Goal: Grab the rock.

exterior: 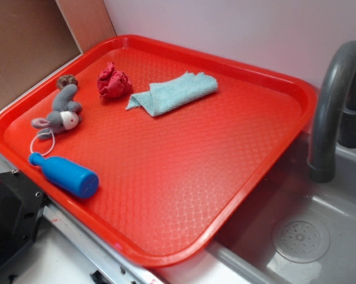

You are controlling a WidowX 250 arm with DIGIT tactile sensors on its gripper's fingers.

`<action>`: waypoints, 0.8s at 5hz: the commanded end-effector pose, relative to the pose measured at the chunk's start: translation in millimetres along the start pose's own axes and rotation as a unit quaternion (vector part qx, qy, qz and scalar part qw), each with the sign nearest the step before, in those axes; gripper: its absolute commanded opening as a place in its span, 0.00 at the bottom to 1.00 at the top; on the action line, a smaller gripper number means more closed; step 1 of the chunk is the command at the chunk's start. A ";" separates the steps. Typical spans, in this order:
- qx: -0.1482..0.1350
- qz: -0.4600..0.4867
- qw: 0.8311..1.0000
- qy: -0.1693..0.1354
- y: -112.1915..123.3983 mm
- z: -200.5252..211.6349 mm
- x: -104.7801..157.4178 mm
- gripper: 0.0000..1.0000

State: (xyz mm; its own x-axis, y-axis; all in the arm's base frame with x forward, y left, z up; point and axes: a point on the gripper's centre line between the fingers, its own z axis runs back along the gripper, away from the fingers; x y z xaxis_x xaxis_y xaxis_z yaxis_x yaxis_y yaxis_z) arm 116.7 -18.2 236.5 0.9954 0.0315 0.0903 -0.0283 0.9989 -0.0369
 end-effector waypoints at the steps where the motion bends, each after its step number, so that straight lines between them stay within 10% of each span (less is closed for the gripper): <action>1: 0.000 0.000 1.000 0.000 0.0 0.0 0.0 1.00; 4: 0.003 0.310 0.945 -0.101 59.5 -55.5 46.9 1.00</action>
State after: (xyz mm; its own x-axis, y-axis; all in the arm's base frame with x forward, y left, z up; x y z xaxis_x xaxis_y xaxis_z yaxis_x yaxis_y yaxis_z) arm 166.4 36.8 174.6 0.7569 0.6174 0.2142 -0.6052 0.7859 -0.1268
